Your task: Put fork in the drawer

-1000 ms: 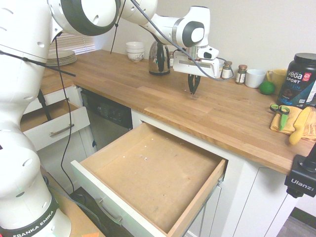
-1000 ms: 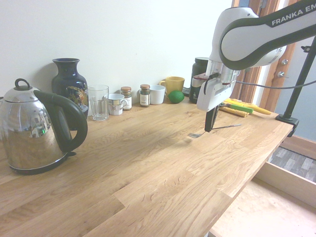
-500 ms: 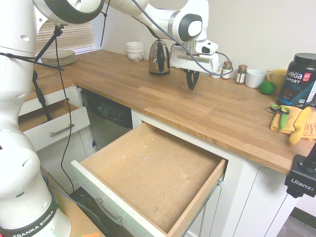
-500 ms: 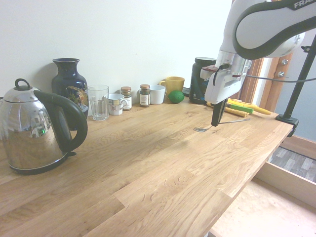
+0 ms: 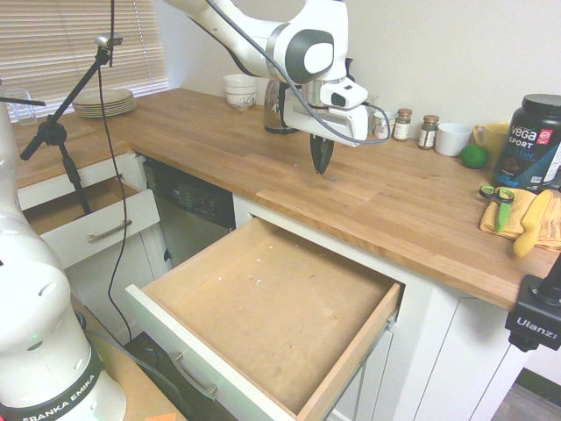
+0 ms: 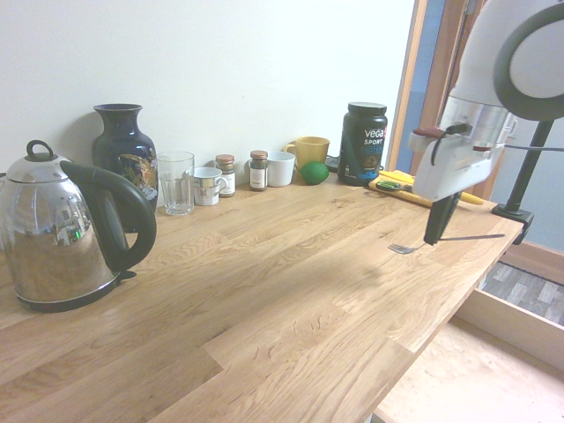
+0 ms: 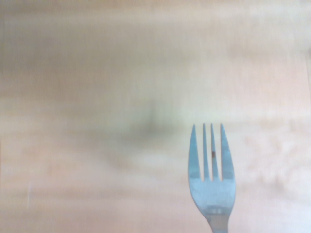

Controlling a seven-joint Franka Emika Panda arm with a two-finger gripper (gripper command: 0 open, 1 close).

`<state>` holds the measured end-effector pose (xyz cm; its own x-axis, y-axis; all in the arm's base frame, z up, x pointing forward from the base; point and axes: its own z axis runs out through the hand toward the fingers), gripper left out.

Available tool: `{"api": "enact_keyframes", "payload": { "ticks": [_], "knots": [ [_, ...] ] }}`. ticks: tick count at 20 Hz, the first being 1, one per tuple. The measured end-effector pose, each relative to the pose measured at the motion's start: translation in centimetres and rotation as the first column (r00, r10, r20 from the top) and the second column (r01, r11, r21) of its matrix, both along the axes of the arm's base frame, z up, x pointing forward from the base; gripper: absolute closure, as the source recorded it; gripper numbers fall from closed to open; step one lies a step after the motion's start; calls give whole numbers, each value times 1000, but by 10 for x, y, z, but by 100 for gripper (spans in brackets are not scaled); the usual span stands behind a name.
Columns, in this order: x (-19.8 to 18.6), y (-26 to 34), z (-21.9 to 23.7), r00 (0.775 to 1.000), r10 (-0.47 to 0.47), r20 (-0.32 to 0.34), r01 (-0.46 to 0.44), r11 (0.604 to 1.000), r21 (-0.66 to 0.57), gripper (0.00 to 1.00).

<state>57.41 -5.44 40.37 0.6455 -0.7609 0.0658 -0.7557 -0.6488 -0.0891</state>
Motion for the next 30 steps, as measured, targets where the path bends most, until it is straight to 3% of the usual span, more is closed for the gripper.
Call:
{"api": "enact_keyframes", "payload": {
  "ticks": [8, 24, 30],
  "knots": [
    [-75, 0, -13, 1000, -20, 2, 20, 1000, 4, 100],
    [-177, 5, -29, 999, -32, -9, 32, 999, 8, 100],
    [-199, 8, -48, 1000, -28, 1, 28, 1000, 7, 100]
  ]
}}
